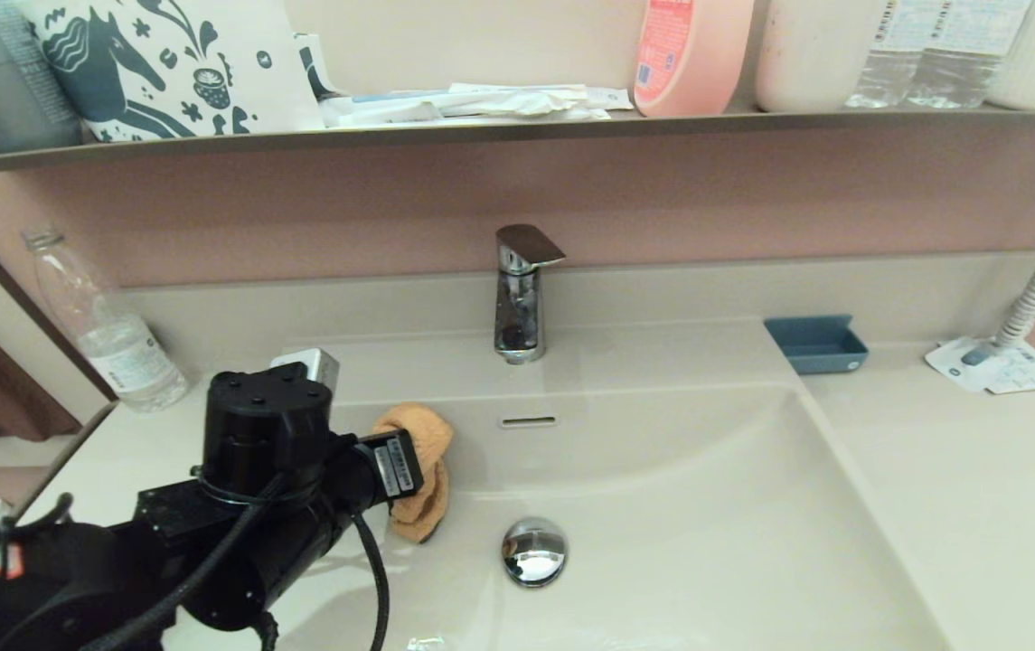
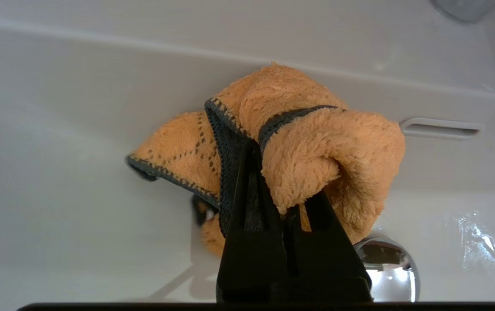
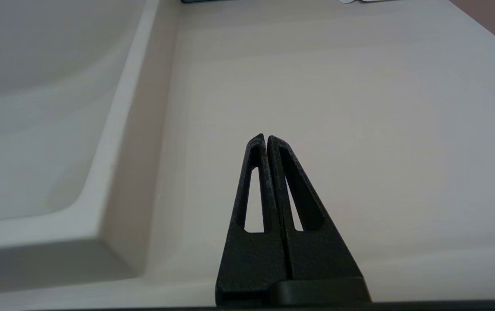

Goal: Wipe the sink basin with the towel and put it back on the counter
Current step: Wipe the sink

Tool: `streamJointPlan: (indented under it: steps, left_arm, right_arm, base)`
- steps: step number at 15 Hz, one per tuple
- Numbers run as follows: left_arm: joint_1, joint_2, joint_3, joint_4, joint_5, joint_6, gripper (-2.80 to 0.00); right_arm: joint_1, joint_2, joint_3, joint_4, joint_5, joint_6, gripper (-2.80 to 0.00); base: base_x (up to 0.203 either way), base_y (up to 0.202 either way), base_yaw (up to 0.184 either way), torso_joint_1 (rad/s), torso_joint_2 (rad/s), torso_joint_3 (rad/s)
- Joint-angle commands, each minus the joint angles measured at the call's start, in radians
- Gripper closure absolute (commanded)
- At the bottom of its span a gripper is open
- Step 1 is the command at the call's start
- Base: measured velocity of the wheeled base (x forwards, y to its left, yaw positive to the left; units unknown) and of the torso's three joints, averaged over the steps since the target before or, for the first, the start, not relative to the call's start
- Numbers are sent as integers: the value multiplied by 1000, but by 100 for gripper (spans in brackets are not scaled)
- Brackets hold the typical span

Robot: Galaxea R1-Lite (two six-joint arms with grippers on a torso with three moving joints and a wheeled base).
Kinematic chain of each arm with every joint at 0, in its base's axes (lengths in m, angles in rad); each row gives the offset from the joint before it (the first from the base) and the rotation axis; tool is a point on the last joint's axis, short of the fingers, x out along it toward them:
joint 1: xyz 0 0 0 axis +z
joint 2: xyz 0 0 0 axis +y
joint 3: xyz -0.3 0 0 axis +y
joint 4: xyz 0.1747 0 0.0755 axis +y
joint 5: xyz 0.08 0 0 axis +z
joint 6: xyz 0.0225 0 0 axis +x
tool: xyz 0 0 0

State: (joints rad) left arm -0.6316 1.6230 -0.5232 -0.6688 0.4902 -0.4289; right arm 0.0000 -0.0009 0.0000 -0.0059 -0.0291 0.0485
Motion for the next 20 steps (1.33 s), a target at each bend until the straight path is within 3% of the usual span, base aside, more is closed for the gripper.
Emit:
streamJointPlan:
  steps: [1, 7, 14, 17, 20]
  left_arm:
    - [-18, 66, -9, -11, 4, -4, 0]
    - [-41, 227, -66, -169, 27, 4, 0]
    - [-128, 283, -216, -124, 83, 8, 0]
    - [-176, 293, -288, -52, 108, 7, 0]
    - [-183, 302, -312, -28, 117, 6, 0]
  right_arm:
    - [0, 1, 0, -1, 0, 1, 0]
    - [0, 1, 0, -1, 0, 1, 0]
    - [0, 1, 0, -1, 0, -1, 0]
    - [0, 1, 0, 0, 0, 1, 0]
    - [0, 1, 0, 0, 0, 0, 0]
  base:
    - [0, 0, 0, 0, 0, 0]
    - [0, 0, 0, 0, 0, 0]
    - [0, 0, 0, 0, 0, 0]
    - [0, 0, 0, 0, 0, 0]
    - [0, 0, 0, 0, 0, 0]
